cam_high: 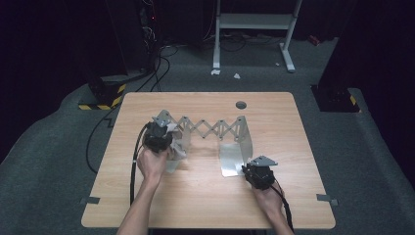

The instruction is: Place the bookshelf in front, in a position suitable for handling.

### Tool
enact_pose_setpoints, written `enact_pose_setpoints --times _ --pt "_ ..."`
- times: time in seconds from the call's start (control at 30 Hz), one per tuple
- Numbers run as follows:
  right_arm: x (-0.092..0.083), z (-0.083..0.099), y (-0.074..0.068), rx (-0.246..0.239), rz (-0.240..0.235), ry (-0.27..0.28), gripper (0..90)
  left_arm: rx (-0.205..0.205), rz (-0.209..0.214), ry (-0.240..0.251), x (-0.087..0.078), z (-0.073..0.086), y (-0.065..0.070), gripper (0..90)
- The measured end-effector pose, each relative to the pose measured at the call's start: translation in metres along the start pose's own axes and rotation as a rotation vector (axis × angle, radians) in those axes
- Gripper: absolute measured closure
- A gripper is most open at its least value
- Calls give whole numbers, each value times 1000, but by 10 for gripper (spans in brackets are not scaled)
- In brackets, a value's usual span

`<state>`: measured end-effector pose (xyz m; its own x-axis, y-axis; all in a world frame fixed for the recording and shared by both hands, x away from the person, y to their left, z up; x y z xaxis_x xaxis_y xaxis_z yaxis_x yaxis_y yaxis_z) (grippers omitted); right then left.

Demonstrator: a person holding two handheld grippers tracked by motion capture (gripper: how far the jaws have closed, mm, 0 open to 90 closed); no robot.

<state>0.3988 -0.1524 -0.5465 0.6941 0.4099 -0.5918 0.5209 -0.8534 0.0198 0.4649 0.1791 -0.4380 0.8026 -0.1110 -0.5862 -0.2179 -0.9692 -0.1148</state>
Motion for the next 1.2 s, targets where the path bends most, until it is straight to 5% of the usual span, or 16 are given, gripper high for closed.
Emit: enact_pose_setpoints --times 0.17,0.3,0.5,0.6,0.77,0.97,1.2 --pt "0 0 0 -3 0 -1 778 -6 -18 36 -8 -26 -6 800" --pt "0 0 0 -4 -1 -1 778 -8 -24 26 -2 -30 -8 802" --pt "0 0 -1 -9 -2 0 776 46 -24 -47 19 -11 3 802" --pt "0 0 -1 -8 -2 -1 776 54 -12 -134 41 15 9 802" --pt "0 0 -1 -8 -3 -1 776 47 8 -199 61 38 13 801" --pt "-1 0 -2 -12 0 0 775 25 26 -175 56 28 9 801" --pt "-1 0 -2 -12 0 0 775 -10 104 -34 19 -12 4 800"
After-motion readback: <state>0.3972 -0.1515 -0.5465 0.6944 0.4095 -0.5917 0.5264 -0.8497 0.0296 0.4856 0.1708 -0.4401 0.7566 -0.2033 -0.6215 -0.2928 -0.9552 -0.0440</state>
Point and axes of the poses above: each handheld gripper's, and its own axes: x roughly forward along the jaws, z roughly out of its underside, y roughly to its right, the point moved 3 cm from there along x, roughly forward along the jaws, and after that the axes turned 5 degrees about y, right-handed, at the moved point
